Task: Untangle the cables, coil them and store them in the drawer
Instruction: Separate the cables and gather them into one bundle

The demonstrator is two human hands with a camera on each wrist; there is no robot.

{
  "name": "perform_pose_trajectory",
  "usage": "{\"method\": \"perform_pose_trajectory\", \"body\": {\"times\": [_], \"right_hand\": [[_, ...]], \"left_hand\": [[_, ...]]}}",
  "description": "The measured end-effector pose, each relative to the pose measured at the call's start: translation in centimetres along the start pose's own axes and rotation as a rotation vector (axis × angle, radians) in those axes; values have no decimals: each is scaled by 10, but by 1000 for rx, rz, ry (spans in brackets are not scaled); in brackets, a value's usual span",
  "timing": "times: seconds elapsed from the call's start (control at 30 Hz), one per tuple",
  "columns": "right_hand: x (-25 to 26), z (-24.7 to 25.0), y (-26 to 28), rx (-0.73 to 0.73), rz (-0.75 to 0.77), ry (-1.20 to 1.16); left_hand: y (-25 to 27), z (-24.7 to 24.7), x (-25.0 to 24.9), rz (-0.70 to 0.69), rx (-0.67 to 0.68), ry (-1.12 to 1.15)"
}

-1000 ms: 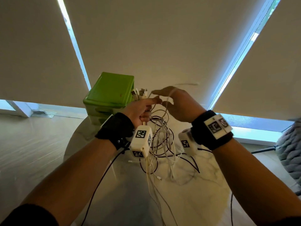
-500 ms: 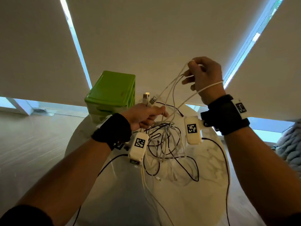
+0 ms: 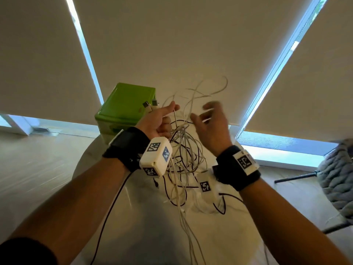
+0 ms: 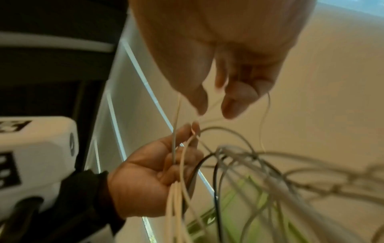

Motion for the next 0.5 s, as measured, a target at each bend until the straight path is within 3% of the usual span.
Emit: {"method": "perform_pose_trajectory", "body": {"times": [0.1,0.23,0.3,0.4,0.5], "right_hand": [[0,-39,1,301,38,102],[26,-36,-5,313,208,168],[31,-14,-15,253,99,-128],[35,5,-25,282,-177,-885],[40,10,-32,294,-266,-1130]], "left_hand": [[5,-10,-1,-14,28,-53],[6,-3,-1,-41,22,-56],[6,5,2,-58,7,-61],[7,10,17,-85,-5,-156],[10,-5,31,-102,47,-263]]}}
Point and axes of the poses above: each hand's wrist, its own y-axis away from the middle knuckle, its own z-axis out of the back of the hand, x = y × z, the point moved 9 cm from there along -y, towards the middle knuckle, and after that the axes turned 5 degrees about y, right-handed, at the moved point
